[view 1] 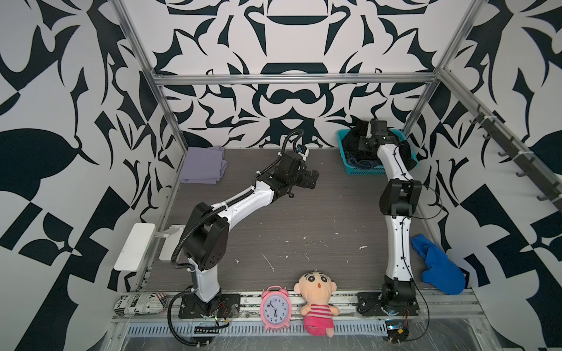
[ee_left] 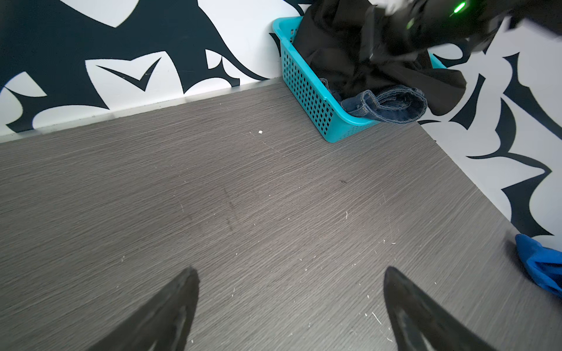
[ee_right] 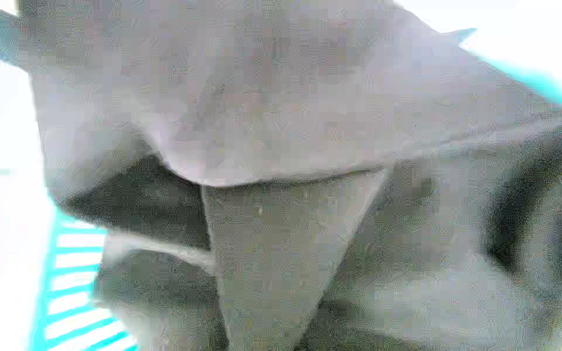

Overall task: Fold and stack skirts
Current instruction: Pick up the skirt from the basket, then place the skirt at the center of the table.

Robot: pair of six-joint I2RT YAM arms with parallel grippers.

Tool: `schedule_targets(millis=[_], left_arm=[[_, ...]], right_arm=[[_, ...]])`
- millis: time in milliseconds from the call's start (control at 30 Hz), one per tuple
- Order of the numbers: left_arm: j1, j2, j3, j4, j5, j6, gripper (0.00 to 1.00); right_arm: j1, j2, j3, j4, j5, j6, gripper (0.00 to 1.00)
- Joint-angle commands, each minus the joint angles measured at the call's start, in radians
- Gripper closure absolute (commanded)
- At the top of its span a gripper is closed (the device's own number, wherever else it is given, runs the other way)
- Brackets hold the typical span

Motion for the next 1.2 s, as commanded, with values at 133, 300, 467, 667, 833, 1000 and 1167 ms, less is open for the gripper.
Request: schedule_targets(millis=[133, 300, 467, 667, 833, 1000, 1167], left_arm=[[0.004, -0.010, 0.009, 0.031, 0.009, -0.022, 0.03], [0.004, -0.060, -0.036, 0.077, -0.010, -0.020, 0.04], [0.004, -0.197, -0.167, 0.203, -0.056, 0.012, 0.04], [0.007, -0.416, -0.358, 0.335, -0.139, 0.096, 0.02], [0.041, -0.614, -0.493, 0.347, -0.131, 0.118, 0.04], [0.123, -0.809, -0.643, 0.321, -0.064, 0.093, 0.07], [0.227, -0.910, -0.764, 0.276, 0.005, 0.068, 0.08]], right_arm=[[0.017, -0.272, 0.137, -0.068, -0.053, -0.038, 1.00], [0.041, -0.397, 0.181, -0.136, -0.169, -0.010, 1.00], [0.129, -0.564, 0.173, -0.167, -0.200, -0.048, 1.00], [0.204, -0.793, -0.017, -0.150, -0.357, 0.014, 1.00], [0.298, -1.096, -0.492, 0.072, -0.476, 0.048, 1.00], [0.325, -1.277, -0.956, 0.385, -0.720, 0.219, 1.00], [0.390, -1.217, -1.229, 0.441, -0.702, 0.287, 1.00]])
